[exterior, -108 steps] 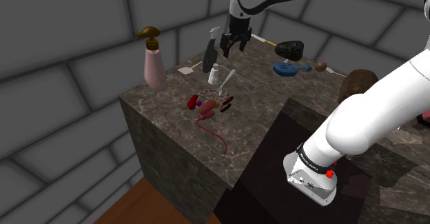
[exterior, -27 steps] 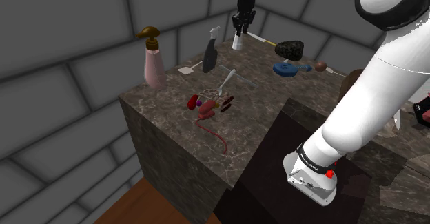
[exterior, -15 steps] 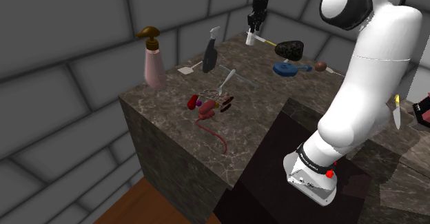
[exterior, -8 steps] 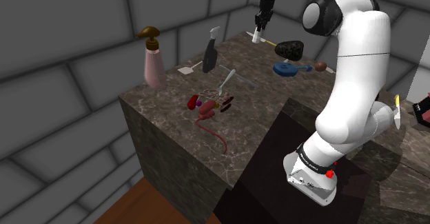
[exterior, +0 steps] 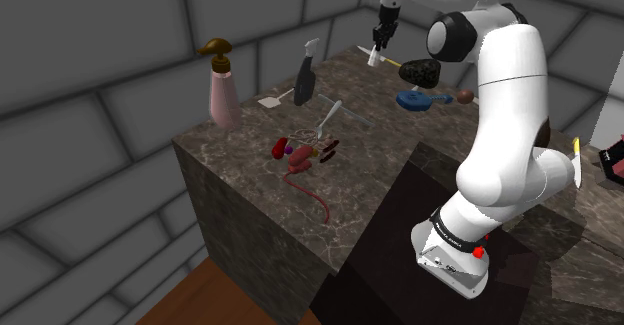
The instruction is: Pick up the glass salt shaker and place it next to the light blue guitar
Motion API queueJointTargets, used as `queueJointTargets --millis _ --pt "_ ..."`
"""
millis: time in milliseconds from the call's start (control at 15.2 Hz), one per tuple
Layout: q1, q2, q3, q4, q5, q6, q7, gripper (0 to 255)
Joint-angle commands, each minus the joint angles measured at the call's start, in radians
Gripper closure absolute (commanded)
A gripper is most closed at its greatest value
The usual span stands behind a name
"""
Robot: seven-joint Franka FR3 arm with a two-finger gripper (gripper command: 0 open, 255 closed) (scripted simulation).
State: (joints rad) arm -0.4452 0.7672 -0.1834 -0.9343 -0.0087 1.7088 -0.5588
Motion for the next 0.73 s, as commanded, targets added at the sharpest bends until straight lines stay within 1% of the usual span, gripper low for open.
queueJointTargets --millis 0,660 --pt "0.002 -0.003 0.000 -0.033 0.000 0.031 0.001 255" --pt "0.009 0.000 0.001 -0.163 -0.002 0.163 0.012 255"
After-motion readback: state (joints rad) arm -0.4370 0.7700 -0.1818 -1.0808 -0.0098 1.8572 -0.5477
